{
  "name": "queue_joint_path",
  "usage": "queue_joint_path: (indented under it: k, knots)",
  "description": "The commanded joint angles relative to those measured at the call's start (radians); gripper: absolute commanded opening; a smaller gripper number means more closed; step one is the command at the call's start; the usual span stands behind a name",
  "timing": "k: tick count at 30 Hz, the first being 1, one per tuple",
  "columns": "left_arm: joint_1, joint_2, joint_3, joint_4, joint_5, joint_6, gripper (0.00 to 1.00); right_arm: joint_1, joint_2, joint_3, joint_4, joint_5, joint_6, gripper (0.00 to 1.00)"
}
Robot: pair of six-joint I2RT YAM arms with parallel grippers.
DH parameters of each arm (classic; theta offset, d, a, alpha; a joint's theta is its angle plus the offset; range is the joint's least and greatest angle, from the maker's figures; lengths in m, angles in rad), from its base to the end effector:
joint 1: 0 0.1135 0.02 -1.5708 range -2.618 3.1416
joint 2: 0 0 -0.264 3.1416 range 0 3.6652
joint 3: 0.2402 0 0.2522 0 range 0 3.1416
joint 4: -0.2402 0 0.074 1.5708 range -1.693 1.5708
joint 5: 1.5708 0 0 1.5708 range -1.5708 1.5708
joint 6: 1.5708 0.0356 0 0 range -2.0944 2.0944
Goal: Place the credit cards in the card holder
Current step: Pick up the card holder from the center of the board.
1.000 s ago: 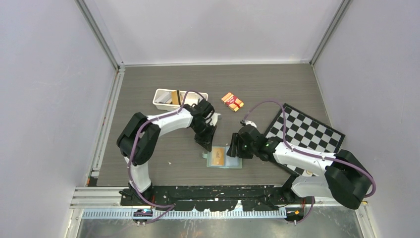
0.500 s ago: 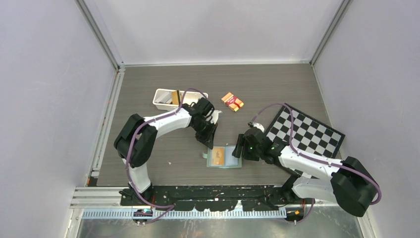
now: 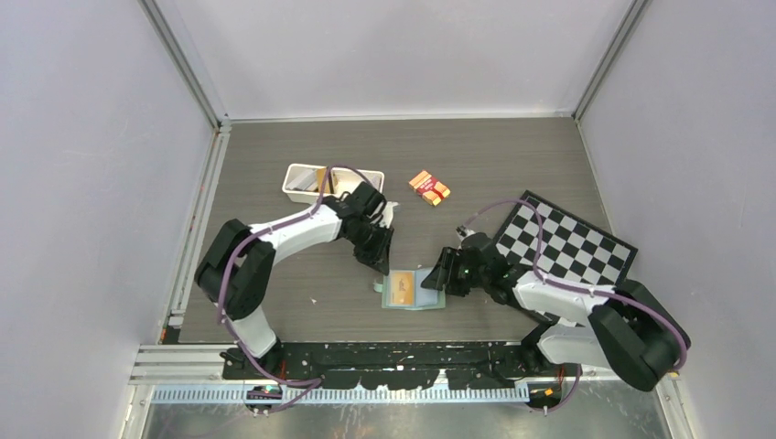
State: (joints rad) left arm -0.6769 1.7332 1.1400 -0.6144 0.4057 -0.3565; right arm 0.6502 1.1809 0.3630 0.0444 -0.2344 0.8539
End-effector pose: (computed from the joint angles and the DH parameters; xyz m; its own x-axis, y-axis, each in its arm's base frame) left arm 0.2541 -0.2222 0.1871 -0.9219 0.3294 -0.2042 0.3875 0.7932 -0.4697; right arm 0.1611 0.1329 0.1441 -0.9089 0.2299 -0.3478 -0.0545 0.7614 0.6460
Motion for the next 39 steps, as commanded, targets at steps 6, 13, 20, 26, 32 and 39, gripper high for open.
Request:
queue_joint_path:
  k: [6,13,20,26,32,39]
  knots:
    - [0.125,-0.218,-0.188,0.225,0.088,-0.190,0.28,-0.014,0.065,0.001,0.299,-0.164,0.088,0.01]
    - [0.190,-0.424,-0.254,0.341,0.211,-0.233,0.52,-0.035,-0.153,0.051,0.302,-0.225,0.063,0.01]
    - [0.197,-0.550,-0.242,0.397,0.351,-0.234,0.63,-0.041,-0.302,0.144,0.293,-0.283,0.046,0.00]
    - [0.236,-0.676,-0.249,0.397,0.355,-0.224,0.69,-0.042,-0.359,0.209,0.257,-0.299,0.031,0.00]
    - [0.284,-0.740,-0.272,0.383,0.408,-0.228,0.72,-0.042,-0.389,0.231,0.271,-0.312,0.045,0.01]
    - [0.286,-0.779,-0.338,0.545,0.540,-0.322,0.64,-0.043,-0.407,0.232,0.321,-0.329,0.078,0.00]
